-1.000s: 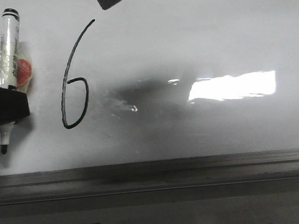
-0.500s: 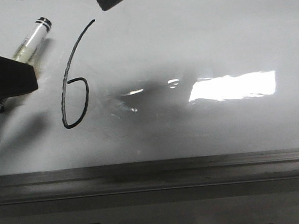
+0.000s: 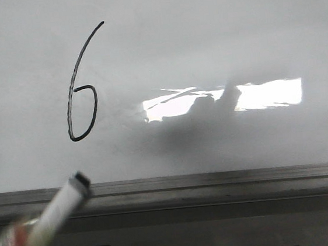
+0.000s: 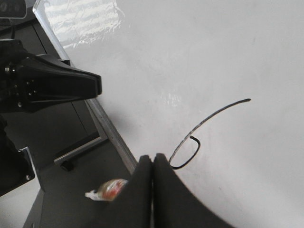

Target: Write number 6 on whiteboard

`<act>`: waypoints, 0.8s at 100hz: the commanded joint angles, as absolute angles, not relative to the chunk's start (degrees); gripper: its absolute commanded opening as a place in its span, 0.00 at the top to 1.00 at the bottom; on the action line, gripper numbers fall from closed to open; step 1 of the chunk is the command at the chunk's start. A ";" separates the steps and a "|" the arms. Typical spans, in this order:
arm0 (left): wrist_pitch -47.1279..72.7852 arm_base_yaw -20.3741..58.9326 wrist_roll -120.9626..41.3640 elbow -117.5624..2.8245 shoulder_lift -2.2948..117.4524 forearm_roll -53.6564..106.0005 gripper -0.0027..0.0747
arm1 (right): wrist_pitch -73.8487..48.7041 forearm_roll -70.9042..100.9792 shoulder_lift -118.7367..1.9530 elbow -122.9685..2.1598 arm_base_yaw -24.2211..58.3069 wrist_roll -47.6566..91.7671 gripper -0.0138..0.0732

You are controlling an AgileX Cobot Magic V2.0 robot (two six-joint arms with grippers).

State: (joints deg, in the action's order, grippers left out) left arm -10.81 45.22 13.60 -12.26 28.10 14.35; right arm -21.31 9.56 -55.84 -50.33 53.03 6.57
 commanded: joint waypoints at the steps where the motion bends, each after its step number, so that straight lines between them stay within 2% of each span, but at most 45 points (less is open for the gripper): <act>1: -13.99 45.12 13.41 -12.92 26.03 13.05 0.99 | -14.68 8.97 -51.82 -48.53 52.99 6.85 0.91; 32: -14.00 45.12 13.41 -12.50 25.08 12.50 0.99 | -12.80 7.49 -45.13 -43.45 52.99 6.47 0.91; 58: -13.60 45.12 13.41 -12.50 20.59 5.55 0.99 | -9.64 2.04 -36.33 -38.69 52.99 6.47 0.91; 67: -10.23 45.12 13.41 -12.50 16.87 3.48 0.99 | -7.16 1.90 -31.09 -34.75 52.99 6.47 0.91; 80: 0.75 45.12 13.41 -12.50 10.88 2.25 0.99 | -6.59 1.10 -22.20 -28.84 52.99 6.47 0.91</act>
State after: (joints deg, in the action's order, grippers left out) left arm -2.91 45.22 13.51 -10.95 13.85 3.37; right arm -11.92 2.29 -27.29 -30.66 53.03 6.38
